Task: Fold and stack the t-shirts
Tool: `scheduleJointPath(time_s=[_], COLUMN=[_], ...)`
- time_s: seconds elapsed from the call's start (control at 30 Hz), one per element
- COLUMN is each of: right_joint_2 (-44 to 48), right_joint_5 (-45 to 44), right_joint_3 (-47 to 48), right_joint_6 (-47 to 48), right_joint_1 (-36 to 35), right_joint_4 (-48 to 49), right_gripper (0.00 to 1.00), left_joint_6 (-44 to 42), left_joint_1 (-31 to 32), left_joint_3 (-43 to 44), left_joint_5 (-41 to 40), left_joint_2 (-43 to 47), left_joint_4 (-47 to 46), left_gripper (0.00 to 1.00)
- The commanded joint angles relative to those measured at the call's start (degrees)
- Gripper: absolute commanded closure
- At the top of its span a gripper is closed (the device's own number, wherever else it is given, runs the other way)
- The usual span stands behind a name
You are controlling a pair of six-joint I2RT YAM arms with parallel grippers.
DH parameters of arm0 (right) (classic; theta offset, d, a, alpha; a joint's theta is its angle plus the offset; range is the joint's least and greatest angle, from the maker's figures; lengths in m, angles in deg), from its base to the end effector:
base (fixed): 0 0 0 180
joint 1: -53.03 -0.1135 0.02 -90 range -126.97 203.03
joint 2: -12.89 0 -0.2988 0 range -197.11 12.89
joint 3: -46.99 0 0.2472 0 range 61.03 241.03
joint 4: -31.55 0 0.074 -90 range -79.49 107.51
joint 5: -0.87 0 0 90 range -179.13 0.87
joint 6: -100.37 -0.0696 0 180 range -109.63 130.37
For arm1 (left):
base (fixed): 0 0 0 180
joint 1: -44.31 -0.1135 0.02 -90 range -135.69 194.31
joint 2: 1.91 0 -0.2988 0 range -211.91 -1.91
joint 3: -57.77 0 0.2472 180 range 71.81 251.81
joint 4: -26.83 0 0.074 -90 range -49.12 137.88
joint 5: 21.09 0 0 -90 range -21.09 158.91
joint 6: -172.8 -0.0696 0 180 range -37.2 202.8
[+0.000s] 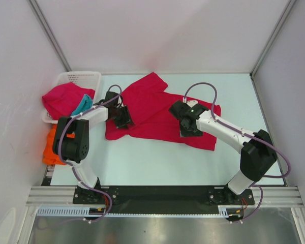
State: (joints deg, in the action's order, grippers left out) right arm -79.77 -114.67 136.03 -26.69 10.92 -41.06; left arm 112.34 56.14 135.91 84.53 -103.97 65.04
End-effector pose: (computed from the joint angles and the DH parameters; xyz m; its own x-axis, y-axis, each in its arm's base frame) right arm 0.2524 0.1877 0.2635 -0.8937 -0.0749 -0.4423 0.0122 0.9816 -0.1907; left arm 0.3625 -0.0951 0.1808 -0.9108 -0.2943 -0.2893 -0.1476 0.8870 -0.4376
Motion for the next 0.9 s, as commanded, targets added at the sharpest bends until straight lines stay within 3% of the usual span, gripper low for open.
scheduleJointPath(time_s=[0.0, 0.17, 0.23, 0.43, 0.87], right_joint_2=[0.6, 0.1, -0.1, -0.1, -0.3], right_joint_5=[-1.8, -1.5, -1.6, -1.8, -1.1], right_joint_3=[0.2, 0.4, 0.4, 0.3, -0.2], right_joint_6=[-0.4, -0.4, -0.4, -0.3, -0.6], right_joint_1=[0.2, 0.2, 0.2, 0.3, -0.1], right_joint_4=[-0.8, -0.8, -0.8, -0.8, -0.1], right_gripper=[0.43, 0.43, 0.43, 0.43, 0.44], left_joint_6=[0.9, 0.8, 0.9, 0.7, -1.1], left_joint_1=[0.6, 0.6, 0.6, 0.6, 0.6], left_joint_3=[-0.6, -0.2, -0.1, 2.5, 3.1], left_joint_5=[1.4, 1.5, 1.6, 1.9, -2.7], left_joint_2=[-0.1, 0.4, 0.3, -0.4, 3.1], left_joint_4=[-2.5, -2.4, -2.5, -1.6, 1.7], left_gripper=[0.55, 0.69, 0.83, 0.99, 1.0])
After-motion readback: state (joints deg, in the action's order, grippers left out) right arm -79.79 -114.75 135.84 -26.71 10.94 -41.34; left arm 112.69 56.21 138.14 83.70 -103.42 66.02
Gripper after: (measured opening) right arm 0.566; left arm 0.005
